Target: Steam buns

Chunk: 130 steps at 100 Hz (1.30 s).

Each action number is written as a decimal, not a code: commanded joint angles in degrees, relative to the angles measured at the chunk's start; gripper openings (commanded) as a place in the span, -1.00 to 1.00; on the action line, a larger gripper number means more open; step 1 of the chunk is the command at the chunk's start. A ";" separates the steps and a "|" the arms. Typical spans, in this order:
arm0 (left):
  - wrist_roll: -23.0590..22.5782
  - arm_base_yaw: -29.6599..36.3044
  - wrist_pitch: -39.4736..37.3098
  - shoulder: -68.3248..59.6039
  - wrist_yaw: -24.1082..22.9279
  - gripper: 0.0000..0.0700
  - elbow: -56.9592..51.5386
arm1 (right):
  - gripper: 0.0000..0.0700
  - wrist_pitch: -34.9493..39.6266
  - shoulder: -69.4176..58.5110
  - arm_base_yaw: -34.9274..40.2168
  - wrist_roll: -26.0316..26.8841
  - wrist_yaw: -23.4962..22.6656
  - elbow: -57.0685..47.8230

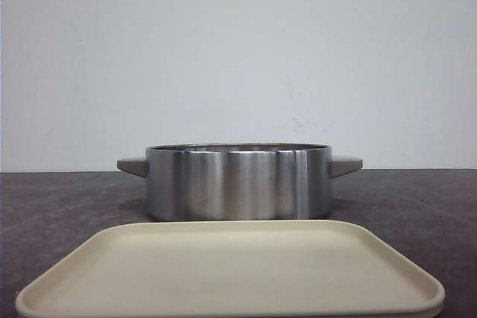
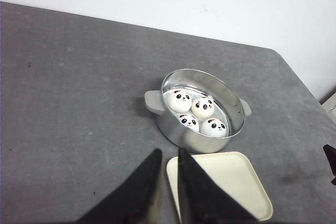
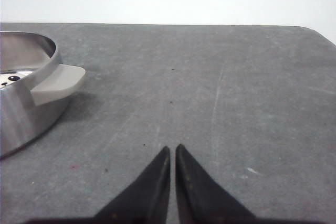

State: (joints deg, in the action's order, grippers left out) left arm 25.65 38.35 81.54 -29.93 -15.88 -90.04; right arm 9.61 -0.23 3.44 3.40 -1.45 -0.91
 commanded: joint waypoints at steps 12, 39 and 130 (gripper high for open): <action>-7.26 -3.06 -10.12 1.03 3.28 -0.94 4.11 | -0.97 -0.72 0.02 0.17 0.02 -0.02 0.24; -17.68 -20.26 -52.11 11.45 25.14 -0.92 35.58 | -0.97 -0.72 0.02 0.17 0.02 -0.02 0.24; -17.97 -40.06 -77.99 29.77 19.02 -0.92 89.24 | -0.97 -0.72 0.02 0.17 0.02 -0.02 0.24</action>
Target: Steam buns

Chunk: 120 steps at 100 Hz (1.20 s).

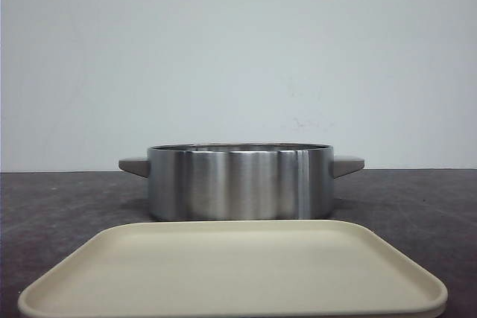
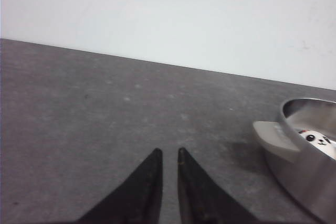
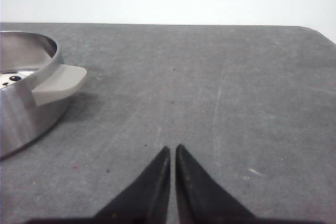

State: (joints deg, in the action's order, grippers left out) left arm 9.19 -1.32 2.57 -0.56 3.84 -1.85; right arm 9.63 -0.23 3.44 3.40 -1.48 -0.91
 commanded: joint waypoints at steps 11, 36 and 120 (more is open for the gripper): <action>-3.61 -1.33 5.11 0.39 -1.29 -0.92 1.05 | -0.97 -0.74 0.02 0.17 0.02 0.00 0.24; -7.67 -3.74 8.37 0.39 -1.57 -0.92 1.07 | -0.97 -0.72 0.02 0.17 0.02 0.00 0.24; -6.43 -4.09 8.15 0.37 -1.46 -0.92 1.05 | -0.97 -0.72 0.02 0.17 0.02 0.00 0.24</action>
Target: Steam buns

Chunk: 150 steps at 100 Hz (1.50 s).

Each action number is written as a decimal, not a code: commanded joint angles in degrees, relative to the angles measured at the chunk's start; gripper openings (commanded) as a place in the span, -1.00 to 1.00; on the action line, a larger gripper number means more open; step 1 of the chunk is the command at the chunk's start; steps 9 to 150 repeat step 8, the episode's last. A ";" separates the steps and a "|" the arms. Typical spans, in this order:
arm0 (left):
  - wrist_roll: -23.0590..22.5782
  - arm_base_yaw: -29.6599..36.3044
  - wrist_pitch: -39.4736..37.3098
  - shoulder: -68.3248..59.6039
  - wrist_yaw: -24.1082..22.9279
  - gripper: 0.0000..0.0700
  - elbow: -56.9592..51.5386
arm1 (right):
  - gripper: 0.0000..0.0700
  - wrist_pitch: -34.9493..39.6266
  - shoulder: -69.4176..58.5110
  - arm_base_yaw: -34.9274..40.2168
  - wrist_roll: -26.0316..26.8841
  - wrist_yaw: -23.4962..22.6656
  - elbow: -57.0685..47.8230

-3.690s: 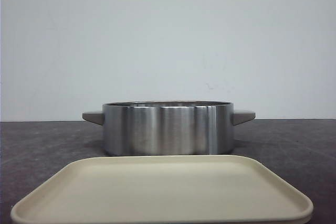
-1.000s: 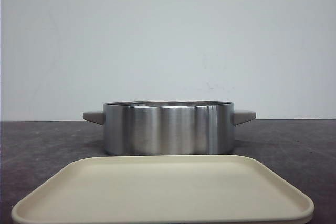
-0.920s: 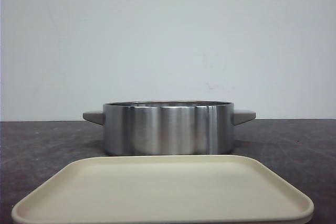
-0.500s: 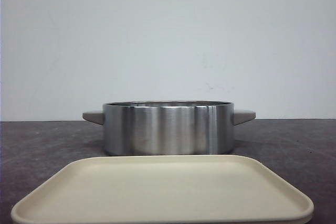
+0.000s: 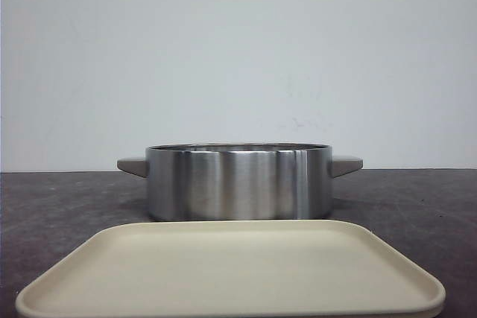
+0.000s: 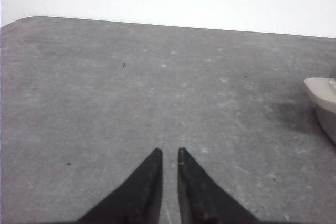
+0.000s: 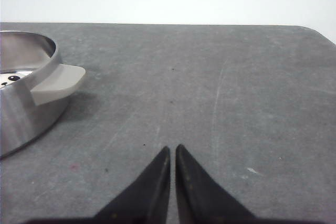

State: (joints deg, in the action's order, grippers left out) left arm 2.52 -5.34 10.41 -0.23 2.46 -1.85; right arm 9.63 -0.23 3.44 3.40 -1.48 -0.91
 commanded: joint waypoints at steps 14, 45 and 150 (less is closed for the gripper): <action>0.24 -0.07 0.31 0.04 -0.09 -0.92 1.05 | -0.97 -0.72 0.02 0.17 0.02 0.00 0.24; 0.24 -0.07 0.31 0.04 -0.09 -0.92 1.05 | -0.97 -0.72 0.02 0.17 0.02 0.00 0.24; 0.24 -0.07 0.31 0.04 -0.09 -0.92 1.05 | -0.97 -0.72 0.02 0.17 0.02 0.00 0.24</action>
